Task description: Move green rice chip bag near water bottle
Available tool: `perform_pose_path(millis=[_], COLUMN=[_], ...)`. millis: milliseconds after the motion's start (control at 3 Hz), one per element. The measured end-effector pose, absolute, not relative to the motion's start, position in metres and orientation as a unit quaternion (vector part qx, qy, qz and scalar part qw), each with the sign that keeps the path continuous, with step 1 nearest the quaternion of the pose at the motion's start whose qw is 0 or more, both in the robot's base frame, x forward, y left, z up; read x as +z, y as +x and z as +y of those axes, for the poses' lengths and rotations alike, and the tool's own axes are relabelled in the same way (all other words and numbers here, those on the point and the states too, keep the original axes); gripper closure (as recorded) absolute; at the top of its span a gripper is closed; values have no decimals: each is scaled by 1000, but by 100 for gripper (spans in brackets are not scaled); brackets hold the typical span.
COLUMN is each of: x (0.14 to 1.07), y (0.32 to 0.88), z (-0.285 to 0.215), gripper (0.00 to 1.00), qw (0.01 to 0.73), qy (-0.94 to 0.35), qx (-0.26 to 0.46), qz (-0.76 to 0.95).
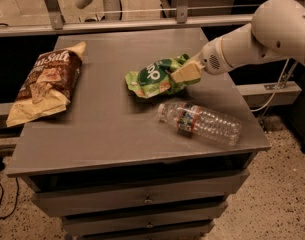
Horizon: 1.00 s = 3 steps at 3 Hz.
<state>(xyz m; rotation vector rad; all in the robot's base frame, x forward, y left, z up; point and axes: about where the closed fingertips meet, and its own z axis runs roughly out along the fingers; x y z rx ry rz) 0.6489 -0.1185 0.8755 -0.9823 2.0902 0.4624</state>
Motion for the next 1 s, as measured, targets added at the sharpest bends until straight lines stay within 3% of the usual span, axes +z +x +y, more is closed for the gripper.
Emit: perform_pose_path(millis=[333,1000], x=[876,877], y=[641,633], z=[-123,-128], gripper=[85,38], qw=[375,363], qy=[-383,-385], qx=[179,173], qz=[825,831])
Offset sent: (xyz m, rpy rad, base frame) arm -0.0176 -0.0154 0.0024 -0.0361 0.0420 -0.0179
